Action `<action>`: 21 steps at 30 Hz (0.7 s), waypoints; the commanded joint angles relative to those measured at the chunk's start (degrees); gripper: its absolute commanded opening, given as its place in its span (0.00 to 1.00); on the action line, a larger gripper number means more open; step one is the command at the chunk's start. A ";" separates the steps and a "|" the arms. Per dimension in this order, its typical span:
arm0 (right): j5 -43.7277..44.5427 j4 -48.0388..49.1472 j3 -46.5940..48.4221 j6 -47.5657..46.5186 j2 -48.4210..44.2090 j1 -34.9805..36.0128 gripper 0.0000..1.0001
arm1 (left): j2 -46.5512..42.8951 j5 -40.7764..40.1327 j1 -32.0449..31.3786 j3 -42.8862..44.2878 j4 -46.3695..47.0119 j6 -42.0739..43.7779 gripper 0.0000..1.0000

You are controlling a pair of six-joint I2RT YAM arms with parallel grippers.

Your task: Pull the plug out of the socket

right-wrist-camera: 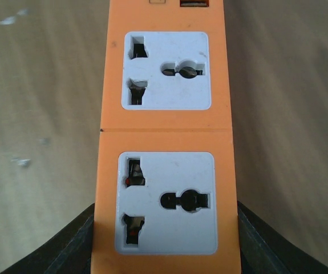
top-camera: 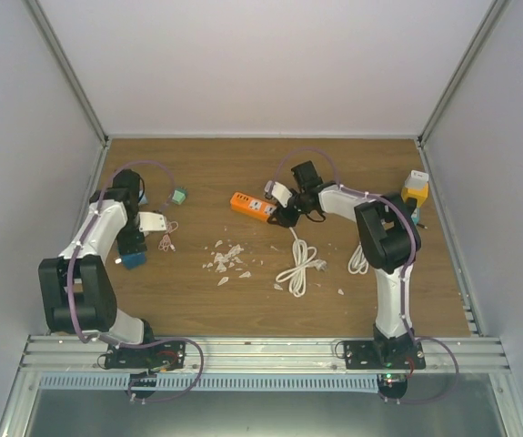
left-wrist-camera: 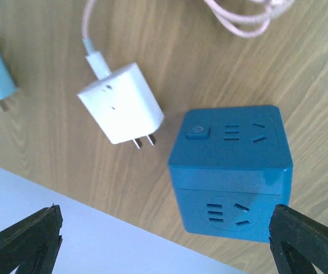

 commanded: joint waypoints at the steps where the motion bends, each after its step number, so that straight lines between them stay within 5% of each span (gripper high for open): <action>1: 4.68 2.57 5.49 5.99 3.98 -2.62 0.27 | -2.59 5.96 0.50 2.53 2.20 -1.80 0.99; 14: 11.53 3.53 23.20 16.44 15.43 -5.93 0.28 | -4.80 20.48 0.25 10.14 3.08 -11.79 0.99; 21: 16.25 5.64 28.56 26.03 20.37 -6.01 0.30 | -5.92 22.02 -0.35 9.35 3.39 -13.73 0.99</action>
